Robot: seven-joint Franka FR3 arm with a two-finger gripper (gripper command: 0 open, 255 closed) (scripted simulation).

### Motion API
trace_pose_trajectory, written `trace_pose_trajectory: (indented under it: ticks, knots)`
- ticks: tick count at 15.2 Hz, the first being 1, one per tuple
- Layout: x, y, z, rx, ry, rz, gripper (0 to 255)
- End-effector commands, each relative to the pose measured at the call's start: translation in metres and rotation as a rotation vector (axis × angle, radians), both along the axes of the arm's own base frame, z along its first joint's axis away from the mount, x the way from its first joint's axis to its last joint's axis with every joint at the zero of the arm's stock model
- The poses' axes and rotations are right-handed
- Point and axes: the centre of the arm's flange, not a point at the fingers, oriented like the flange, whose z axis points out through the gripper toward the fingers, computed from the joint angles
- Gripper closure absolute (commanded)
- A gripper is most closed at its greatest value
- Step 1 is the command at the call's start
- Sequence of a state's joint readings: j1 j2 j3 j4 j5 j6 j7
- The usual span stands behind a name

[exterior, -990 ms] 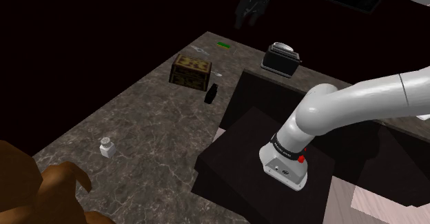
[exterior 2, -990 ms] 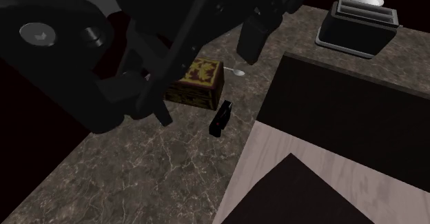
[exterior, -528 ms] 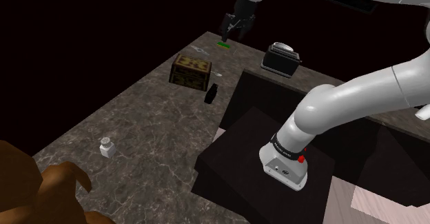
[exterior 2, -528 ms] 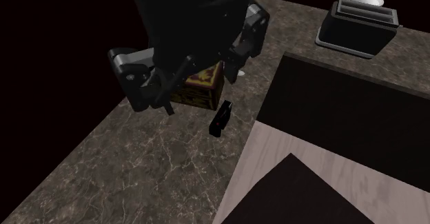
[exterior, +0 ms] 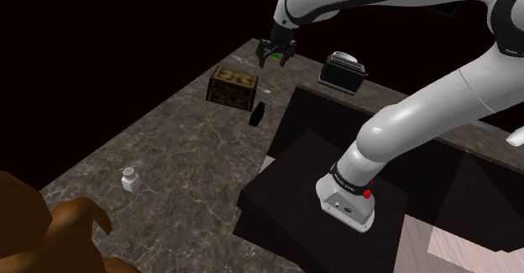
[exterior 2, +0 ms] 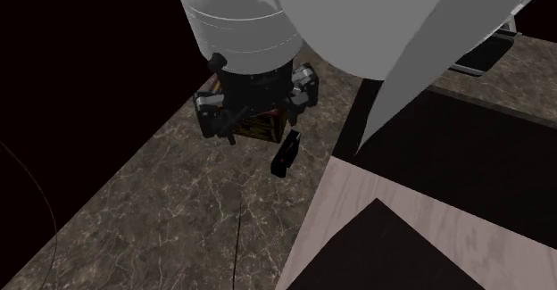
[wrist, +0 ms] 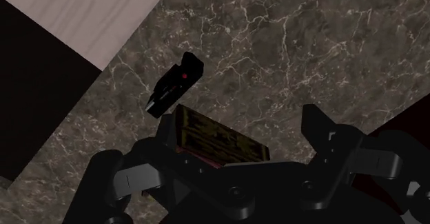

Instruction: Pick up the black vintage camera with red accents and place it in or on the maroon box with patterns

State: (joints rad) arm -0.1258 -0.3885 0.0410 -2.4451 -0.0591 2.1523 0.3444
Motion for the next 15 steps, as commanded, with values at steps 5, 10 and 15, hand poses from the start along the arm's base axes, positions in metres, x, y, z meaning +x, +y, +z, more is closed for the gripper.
trace_pose_trajectory:
  ticks: [5,10,15]
  knots:
    - [0.035,-0.026,-0.068,0.011,0.016,-0.153,0]
    - [0.058,-0.052,-0.126,0.02,0.03,-0.279,0]
    - [0.076,-0.08,-0.184,0.029,0.045,-0.406,0]
